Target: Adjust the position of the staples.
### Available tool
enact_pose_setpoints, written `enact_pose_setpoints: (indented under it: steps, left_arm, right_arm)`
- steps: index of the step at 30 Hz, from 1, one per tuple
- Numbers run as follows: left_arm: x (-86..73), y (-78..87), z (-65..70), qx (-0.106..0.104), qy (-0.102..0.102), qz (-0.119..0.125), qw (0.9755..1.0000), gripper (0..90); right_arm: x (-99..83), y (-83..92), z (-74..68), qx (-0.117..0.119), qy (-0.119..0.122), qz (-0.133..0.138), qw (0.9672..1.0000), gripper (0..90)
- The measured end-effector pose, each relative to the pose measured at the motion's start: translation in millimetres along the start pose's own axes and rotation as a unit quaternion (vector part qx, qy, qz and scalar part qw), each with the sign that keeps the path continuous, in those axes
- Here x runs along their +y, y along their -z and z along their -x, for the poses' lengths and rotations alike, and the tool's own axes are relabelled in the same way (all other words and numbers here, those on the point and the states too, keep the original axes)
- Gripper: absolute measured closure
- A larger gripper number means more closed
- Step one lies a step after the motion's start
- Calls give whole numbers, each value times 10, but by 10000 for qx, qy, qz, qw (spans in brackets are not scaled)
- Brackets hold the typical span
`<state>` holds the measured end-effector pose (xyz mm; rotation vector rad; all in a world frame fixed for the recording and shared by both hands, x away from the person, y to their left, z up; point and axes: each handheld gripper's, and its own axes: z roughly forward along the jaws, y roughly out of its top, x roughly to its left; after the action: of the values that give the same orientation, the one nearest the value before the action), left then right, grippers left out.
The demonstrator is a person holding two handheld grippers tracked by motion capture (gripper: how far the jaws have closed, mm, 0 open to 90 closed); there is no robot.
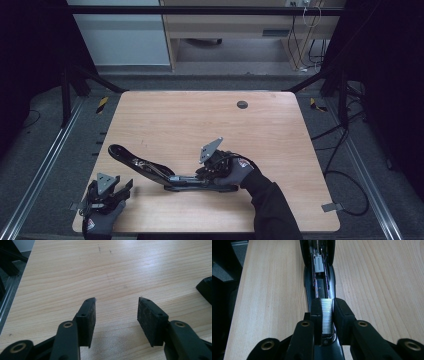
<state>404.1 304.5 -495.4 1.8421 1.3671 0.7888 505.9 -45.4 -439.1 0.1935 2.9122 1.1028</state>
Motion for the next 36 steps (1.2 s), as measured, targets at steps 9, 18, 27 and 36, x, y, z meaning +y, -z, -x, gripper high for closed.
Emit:
enact_pose_setpoints:
  steps: [9, 18, 27, 36]
  left_arm:
    - [-1, -2, 0, -5, 12, 1, 10000, 484]
    - [-1, -2, -1, 0, 0, 3, 10000, 484]
    - [-1, -3, -1, -4, 11, 3, 10000, 484]
    - [-1, -9, -2, -7, 0, -9, 10000, 484]
  right_arm:
    - [0, -30, -5, 19, 6, -14, 10000, 784]
    - [-6, -33, -2, 6, 93, -53, 9999, 784]
    - [-14, -28, 0, 32, 81, -41, 10000, 784]
    - [-10, -42, 15, 96, 172, -12, 9998, 784]
